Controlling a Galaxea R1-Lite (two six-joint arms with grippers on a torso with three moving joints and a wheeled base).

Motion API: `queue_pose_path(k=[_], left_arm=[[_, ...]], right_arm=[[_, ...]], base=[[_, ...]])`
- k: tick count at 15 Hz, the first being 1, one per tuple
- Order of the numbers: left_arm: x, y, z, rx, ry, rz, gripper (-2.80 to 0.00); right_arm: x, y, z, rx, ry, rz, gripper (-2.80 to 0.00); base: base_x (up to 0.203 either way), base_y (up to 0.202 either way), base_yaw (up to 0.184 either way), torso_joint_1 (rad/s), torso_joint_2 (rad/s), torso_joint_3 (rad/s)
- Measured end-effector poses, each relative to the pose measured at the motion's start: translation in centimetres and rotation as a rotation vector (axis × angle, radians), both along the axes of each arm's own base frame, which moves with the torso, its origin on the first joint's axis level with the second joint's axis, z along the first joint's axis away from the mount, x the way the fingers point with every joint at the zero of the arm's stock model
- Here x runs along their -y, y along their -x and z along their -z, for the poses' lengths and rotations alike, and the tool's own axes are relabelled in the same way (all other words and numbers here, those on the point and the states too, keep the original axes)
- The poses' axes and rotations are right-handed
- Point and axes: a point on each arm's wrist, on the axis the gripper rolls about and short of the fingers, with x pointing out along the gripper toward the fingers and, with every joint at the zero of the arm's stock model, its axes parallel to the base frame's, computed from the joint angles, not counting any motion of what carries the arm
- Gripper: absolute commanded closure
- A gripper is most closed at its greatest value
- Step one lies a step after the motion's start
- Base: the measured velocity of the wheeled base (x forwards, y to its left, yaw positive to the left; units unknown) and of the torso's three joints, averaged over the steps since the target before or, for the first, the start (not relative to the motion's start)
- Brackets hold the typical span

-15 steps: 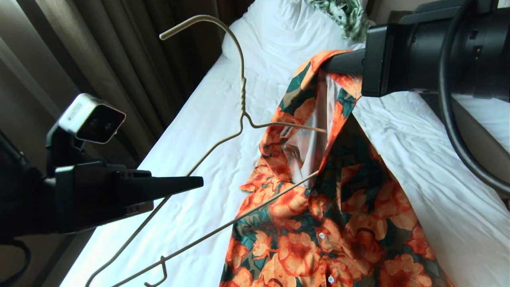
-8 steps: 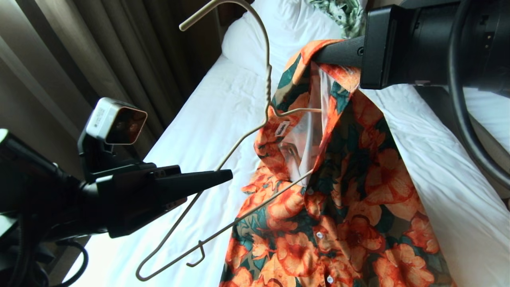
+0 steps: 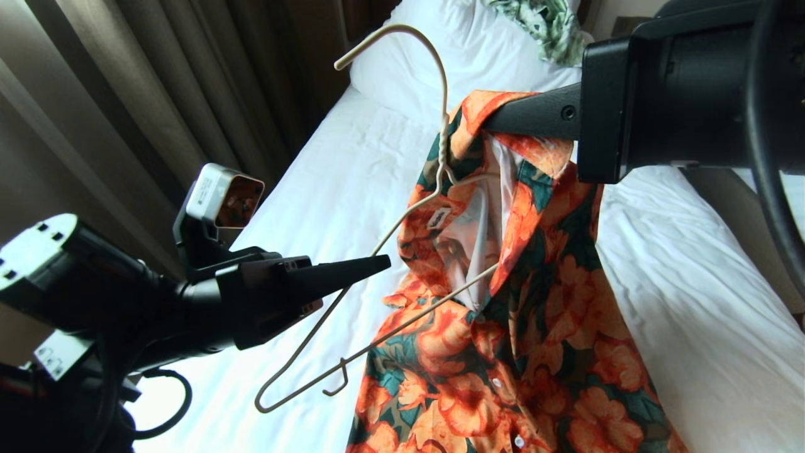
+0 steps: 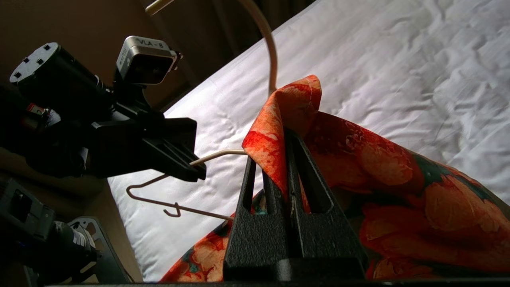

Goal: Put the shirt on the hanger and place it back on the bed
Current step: Hook one side of the shirt onto the hanger

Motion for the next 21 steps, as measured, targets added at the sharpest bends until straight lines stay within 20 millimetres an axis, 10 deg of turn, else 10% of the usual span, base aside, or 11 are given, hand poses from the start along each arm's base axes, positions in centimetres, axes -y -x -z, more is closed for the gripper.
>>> queue_pose_path(k=[19,20,21], left_arm=[[3.9,1.7,-2.4,0.028,0.109,0.045,0.00],[4.0,1.7,-2.4,0.030,0.110,0.047,0.00],[4.0,1.7,-2.4,0.030,0.112,0.047,0.00]], right_arm=[[-1.1,3.8,2.0,0.106,0.170,-0.174,0.00],[-1.0,3.9,2.1,0.107,0.173,-0.177,-2.80],[-0.9,4.0,2.1,0.106,0.170,-0.178,-2.80]], base=[[0.000,0.000,0.000,0.000,0.00,0.000],[0.000,0.000,0.000,0.000,0.00,0.000],[0.000,0.000,0.000,0.000,0.00,0.000]])
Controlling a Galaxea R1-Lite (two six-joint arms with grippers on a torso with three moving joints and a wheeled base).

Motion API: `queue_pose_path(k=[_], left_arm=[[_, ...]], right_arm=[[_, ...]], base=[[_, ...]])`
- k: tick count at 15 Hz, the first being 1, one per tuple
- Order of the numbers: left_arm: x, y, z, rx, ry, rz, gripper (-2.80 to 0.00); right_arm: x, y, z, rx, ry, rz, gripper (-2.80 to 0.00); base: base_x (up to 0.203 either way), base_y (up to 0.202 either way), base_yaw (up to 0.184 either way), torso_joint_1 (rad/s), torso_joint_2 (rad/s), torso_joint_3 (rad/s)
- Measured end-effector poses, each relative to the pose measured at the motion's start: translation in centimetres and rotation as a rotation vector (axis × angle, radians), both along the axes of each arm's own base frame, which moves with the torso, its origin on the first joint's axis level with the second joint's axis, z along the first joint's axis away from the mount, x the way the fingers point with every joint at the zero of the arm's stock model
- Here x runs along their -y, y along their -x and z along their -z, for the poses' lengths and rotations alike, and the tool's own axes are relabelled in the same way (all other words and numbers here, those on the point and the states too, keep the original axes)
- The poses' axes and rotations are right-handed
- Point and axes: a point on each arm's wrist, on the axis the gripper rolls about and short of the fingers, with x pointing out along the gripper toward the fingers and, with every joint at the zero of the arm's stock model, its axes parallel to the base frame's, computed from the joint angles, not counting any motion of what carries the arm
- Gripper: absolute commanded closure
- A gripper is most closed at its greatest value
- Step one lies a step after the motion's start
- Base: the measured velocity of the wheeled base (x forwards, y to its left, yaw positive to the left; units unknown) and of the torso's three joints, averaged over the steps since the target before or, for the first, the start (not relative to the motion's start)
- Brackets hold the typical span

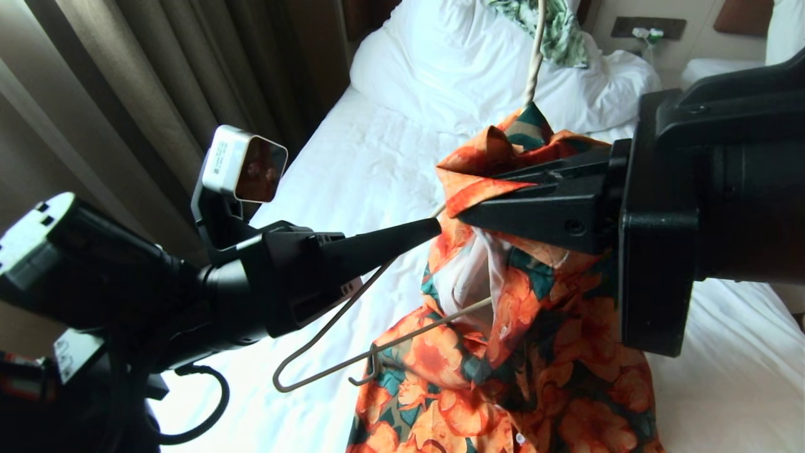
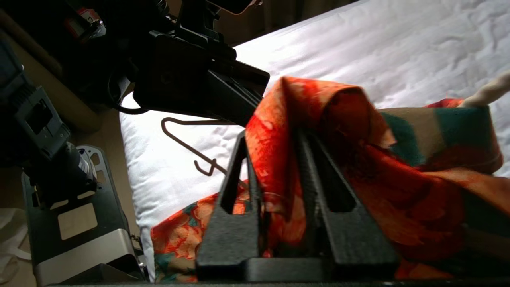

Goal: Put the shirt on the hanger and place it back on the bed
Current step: Hook one side of the shirt onto the hanger

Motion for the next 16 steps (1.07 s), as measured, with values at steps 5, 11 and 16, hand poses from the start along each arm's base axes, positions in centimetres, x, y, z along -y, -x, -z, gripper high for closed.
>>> queue_pose_path(k=[5,11,16], left_arm=[[-0.2,0.0,-0.3,0.006,0.011,-0.013,0.00],[-0.3,0.0,-1.0,0.025,0.031,-0.024,0.00],[-0.5,-0.2,-1.3,0.036,0.040,-0.035,0.00]], right_arm=[[1.1,0.7,-0.1,-0.036,0.016,0.000,-2.80],[4.2,2.6,-1.0,-0.163,-0.007,-0.008,-2.80],[6.4,3.8,-1.2,-0.205,0.040,-0.025,-2.80]], base=[[0.000,0.000,0.000,0.000,0.00,0.000],[0.000,0.000,0.000,0.000,0.00,0.000],[0.000,0.000,0.000,0.000,0.00,0.000]])
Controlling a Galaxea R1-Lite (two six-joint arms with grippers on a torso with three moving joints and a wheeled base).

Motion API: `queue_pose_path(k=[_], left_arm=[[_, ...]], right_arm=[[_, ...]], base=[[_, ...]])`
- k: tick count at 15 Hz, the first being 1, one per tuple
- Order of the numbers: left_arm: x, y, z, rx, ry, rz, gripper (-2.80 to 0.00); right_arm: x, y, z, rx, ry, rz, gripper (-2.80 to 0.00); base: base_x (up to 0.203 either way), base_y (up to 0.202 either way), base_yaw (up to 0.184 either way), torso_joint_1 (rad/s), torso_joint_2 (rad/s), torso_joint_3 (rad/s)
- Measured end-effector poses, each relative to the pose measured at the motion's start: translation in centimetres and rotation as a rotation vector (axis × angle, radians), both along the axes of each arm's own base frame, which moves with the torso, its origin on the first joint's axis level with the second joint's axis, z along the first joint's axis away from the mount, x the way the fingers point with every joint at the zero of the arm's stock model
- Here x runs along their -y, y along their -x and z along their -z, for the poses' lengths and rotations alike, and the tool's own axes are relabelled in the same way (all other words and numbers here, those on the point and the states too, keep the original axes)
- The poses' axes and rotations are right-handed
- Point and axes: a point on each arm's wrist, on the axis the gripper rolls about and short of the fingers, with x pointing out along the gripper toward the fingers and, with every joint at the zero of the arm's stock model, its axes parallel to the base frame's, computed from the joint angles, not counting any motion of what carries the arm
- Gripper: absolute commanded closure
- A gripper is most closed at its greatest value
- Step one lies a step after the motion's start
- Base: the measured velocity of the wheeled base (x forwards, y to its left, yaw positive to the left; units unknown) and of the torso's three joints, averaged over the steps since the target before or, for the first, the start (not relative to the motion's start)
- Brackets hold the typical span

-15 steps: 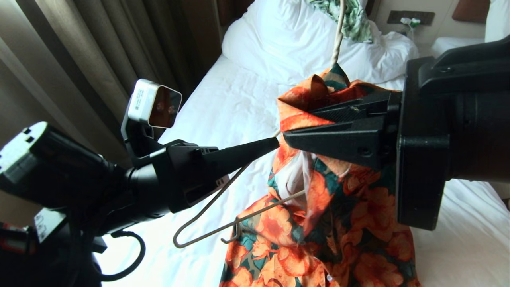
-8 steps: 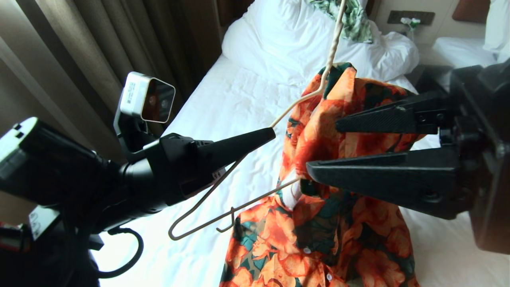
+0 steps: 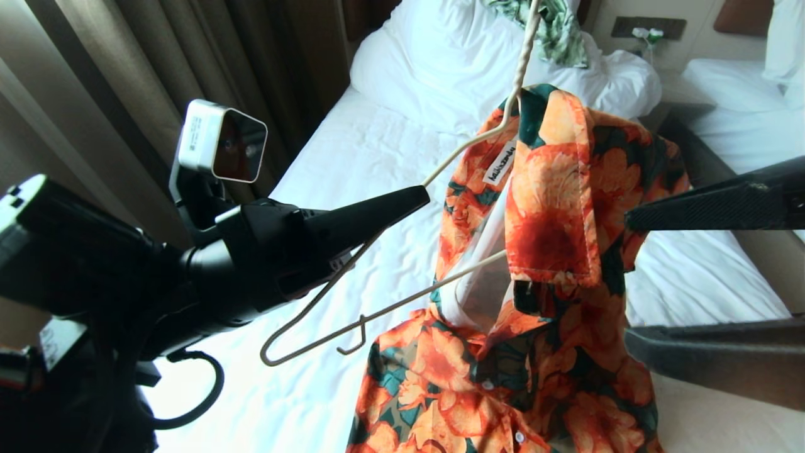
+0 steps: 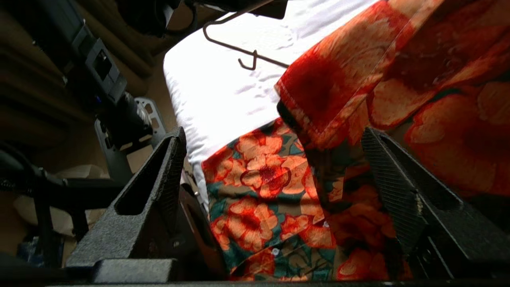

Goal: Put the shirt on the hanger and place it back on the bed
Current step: Hook one side of the shirt onto the hanger

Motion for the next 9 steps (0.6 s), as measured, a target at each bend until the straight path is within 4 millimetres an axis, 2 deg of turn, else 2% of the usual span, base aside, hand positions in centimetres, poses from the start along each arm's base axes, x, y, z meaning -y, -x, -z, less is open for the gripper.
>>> queue_pose_path(k=[3,4,6,9], left_arm=[[-0.1,0.0,0.0,0.001,0.001,-0.004,0.00],[-0.1,-0.1,0.0,-0.001,0.000,-0.004,0.00],[-0.1,0.0,0.2,-0.005,-0.003,-0.007,0.00],[-0.3,-0.1,0.2,-0.006,-0.003,-0.013,0.00]], right_arm=[[1.1,0.7,0.1,-0.031,0.033,-0.042,-2.80],[1.6,1.0,0.4,-0.046,0.060,-0.064,0.00],[2.7,1.6,0.7,-0.055,0.115,-0.099,0.00],[3.8,1.7,-0.5,-0.028,0.073,-0.069,0.00]], base=[[0.000,0.000,0.000,0.000,0.00,0.000],[0.000,0.000,0.000,0.000,0.00,0.000],[0.000,0.000,0.000,0.000,0.00,0.000],[0.000,0.000,0.000,0.000,0.00,0.000]])
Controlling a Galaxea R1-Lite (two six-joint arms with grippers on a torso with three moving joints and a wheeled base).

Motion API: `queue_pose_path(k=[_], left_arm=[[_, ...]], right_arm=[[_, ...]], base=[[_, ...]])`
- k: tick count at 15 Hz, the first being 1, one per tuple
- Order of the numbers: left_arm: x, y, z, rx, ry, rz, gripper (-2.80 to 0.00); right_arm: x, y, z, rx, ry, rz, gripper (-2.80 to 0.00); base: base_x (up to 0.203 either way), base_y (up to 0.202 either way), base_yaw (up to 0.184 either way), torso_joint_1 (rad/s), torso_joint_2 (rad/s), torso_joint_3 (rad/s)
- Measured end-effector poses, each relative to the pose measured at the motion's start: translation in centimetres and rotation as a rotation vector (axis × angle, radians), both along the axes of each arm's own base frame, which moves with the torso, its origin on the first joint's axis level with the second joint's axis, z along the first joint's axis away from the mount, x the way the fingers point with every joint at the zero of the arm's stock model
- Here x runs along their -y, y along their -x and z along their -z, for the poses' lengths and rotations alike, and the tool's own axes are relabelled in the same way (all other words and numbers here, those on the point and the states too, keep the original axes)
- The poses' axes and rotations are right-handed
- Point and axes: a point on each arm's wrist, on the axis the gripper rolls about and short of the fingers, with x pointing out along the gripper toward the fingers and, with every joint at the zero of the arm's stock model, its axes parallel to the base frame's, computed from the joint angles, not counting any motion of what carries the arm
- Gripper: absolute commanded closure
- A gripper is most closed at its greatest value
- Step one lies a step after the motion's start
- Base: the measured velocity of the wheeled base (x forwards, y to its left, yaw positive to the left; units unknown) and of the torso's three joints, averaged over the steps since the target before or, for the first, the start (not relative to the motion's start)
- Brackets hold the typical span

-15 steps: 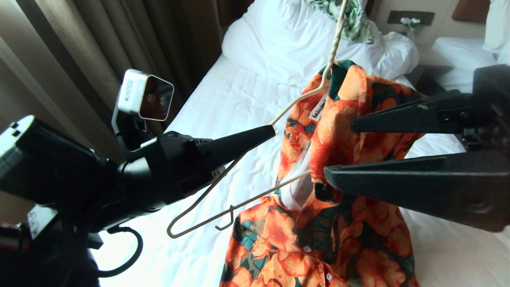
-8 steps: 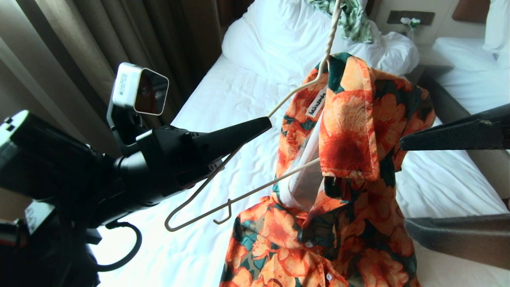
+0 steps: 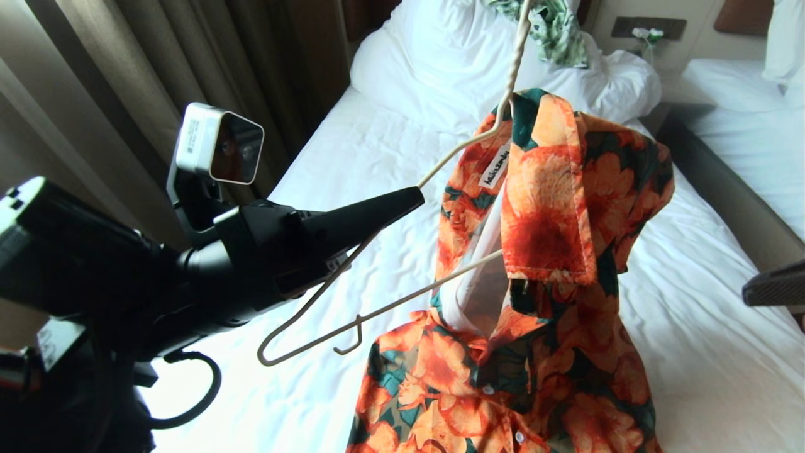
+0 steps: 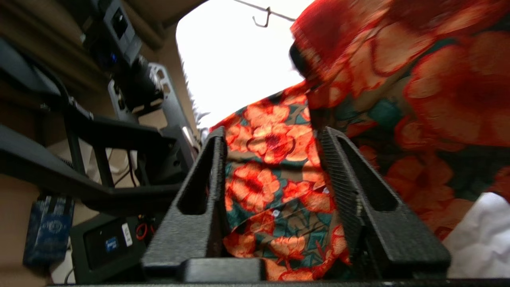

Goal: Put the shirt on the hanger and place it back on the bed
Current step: Hook one side of the shirt onto the hanger, then hook the other side of the shirt onto the hanger

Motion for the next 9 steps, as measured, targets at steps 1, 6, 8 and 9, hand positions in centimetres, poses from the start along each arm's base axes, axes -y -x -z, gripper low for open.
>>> queue_pose_path(k=[1,6,8,9], left_arm=[[0.0,0.0,0.0,0.002,0.001,0.000,0.00],[-0.5,0.2,-0.5,0.016,0.014,-0.013,0.00],[-0.7,0.3,-0.6,0.015,0.020,-0.022,0.00],[-0.7,0.4,-0.6,0.014,0.020,-0.022,0.00]], right_arm=[[0.4,-0.1,-0.6,0.010,-0.019,0.018,0.00],[2.1,-1.3,-4.4,0.076,-0.107,0.133,0.00],[1.6,-3.3,-5.2,0.113,-0.090,0.194,0.00],[1.2,-4.6,-5.2,0.139,-0.064,0.221,0.00]], base=[[0.000,0.000,0.000,0.000,0.00,0.000],[0.000,0.000,0.000,0.000,0.00,0.000],[0.000,0.000,0.000,0.000,0.00,0.000],[0.000,0.000,0.000,0.000,0.00,0.000]])
